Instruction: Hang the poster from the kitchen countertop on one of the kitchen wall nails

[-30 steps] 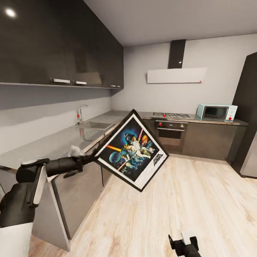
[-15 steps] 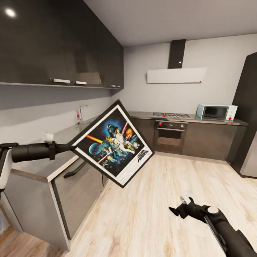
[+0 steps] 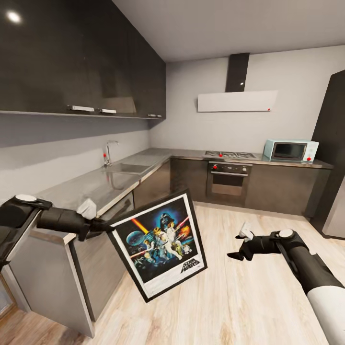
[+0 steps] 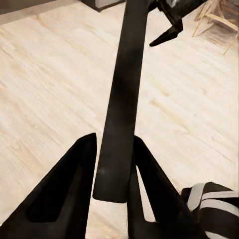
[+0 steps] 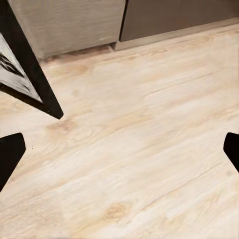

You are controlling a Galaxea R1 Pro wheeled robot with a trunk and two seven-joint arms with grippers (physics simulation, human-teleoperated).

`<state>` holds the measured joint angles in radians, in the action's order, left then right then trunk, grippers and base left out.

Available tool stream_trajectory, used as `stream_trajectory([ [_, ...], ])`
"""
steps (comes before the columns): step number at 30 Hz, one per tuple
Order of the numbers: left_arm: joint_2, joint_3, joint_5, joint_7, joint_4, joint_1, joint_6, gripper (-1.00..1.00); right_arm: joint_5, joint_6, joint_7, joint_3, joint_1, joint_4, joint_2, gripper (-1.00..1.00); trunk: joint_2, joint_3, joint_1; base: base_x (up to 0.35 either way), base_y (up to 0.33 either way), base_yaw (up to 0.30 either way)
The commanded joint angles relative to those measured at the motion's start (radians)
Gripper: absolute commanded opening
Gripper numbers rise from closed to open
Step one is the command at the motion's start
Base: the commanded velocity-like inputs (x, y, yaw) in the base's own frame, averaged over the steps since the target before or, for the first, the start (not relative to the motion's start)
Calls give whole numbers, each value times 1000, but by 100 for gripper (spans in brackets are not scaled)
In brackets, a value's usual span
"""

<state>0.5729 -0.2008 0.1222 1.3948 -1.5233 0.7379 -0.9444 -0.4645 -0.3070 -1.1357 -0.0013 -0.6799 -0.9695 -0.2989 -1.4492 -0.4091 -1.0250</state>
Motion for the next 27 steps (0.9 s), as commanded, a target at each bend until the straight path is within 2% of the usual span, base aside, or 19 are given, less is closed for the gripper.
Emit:
stream_trajectory([
  [1, 4, -15, 4, -1, 0, 1, -6, -100, -3, -11, -14, 0, -2, -2, 0, 100, -1, -1, 0, 0, 0, 0],
  [2, 7, -33, 4, -1, -1, 1, -3, -100, -4, -12, -28, 2, -4, -2, 0, 100, -1, -1, 0, 0, 0, 0],
  [8, 14, -70, 4, 22, -7, 1, 5, -100, -15, -11, -49, 5, -7, 2, -2, 100, -1, -1, 0, 0, 0, 0],
  [10, 16, -92, -5, 66, -9, 1, 8, -100, -67, -7, -96, 8, -7, 11, -1, 100, -1, -1, 0, 0, 0, 0],
  [15, 16, -98, -25, 80, -9, 1, 8, -100, -124, 52, -215, 7, -7, 20, -2, 100, -1, -1, 0, 0, 0, 0],
  [17, 16, -98, -28, 82, -9, 1, 9, -100, -136, 71, -233, 7, -7, 22, -2, 100, -1, -1, 0, 0, 0, 0],
  [23, 16, -98, -31, 84, -9, 1, 9, -100, -153, 103, -308, 9, -6, 25, -1, 100, -1, -1, 0, 0, 0, 0],
  [27, 17, -98, -32, 84, -9, 1, 9, -100, -155, 163, -366, 8, -4, 45, -2, 100, -1, -1, 0, 0, 0, 0],
])
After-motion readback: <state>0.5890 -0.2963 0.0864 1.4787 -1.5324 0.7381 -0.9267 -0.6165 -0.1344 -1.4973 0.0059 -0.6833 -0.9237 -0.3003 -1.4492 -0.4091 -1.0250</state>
